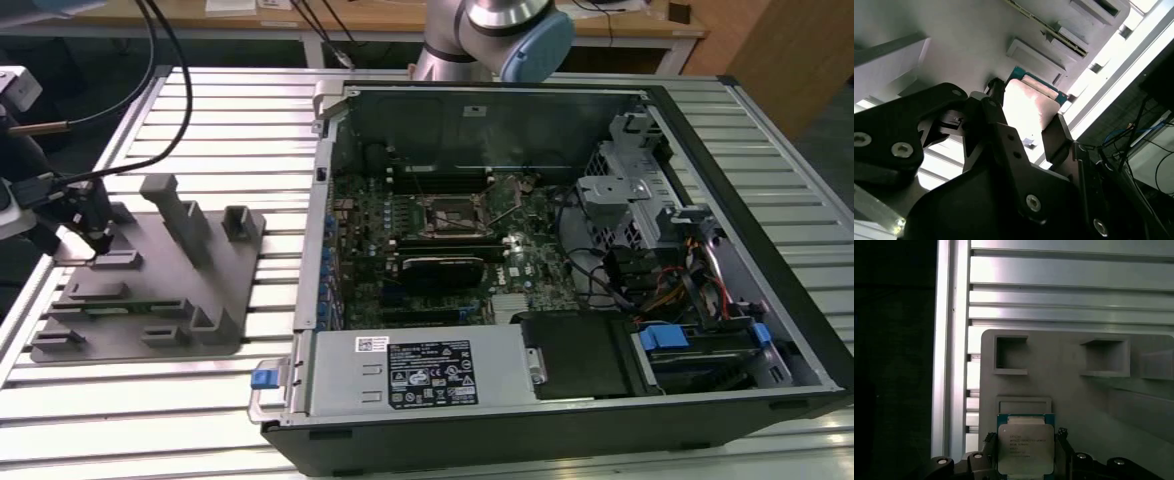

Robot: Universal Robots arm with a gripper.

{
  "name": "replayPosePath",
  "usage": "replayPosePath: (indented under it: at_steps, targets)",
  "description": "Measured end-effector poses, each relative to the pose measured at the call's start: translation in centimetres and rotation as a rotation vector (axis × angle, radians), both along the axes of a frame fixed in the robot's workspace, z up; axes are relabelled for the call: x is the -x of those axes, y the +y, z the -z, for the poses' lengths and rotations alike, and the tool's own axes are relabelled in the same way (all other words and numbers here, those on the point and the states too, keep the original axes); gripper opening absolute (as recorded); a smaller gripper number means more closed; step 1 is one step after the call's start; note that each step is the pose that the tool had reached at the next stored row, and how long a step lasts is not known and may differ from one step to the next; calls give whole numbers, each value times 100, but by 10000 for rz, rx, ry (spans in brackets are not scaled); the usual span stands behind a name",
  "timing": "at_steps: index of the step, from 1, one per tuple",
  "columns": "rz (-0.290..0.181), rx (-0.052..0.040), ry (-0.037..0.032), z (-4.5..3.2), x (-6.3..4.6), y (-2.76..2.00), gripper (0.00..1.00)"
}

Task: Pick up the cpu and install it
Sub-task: 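Pick up the cpu and move it towards the insertion slot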

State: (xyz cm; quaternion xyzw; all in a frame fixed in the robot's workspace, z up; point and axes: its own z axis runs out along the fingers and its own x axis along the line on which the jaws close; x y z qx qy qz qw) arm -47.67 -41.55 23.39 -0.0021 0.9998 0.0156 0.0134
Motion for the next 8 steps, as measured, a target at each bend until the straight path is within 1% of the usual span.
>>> replayPosePath:
  at_steps: [8]
  targets:
    - [1, -2, -15, -108, 0, 0, 55]
